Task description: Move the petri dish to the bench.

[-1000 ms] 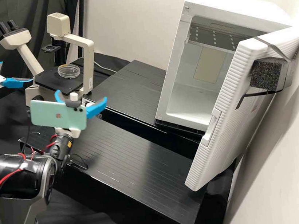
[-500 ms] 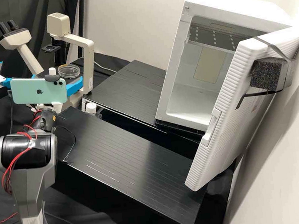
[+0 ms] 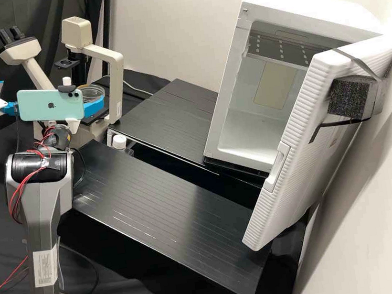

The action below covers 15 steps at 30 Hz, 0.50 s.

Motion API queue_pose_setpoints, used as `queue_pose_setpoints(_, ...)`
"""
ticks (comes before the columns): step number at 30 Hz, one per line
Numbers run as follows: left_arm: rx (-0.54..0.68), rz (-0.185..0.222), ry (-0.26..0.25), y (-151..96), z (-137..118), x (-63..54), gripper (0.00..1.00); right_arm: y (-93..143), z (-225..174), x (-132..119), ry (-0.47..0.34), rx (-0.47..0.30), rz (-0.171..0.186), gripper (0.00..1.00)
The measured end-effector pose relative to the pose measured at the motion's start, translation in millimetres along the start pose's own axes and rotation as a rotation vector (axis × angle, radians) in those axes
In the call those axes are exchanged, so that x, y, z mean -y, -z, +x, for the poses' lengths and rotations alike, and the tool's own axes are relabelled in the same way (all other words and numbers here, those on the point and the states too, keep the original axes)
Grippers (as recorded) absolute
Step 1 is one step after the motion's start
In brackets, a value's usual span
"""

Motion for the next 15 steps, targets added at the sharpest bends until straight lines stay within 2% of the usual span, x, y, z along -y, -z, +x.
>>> queue_pose_setpoints(4,0.0,0.0,0.0,0,0,0.0,1.0,2,16,0,-0.02,0.016,0.0,1.0)
queue_pose_setpoints(15,0.0,0.0,0.0,0,0,0.0,1.0,7,52,2,-0.025,0.055,-0.031,1.0)
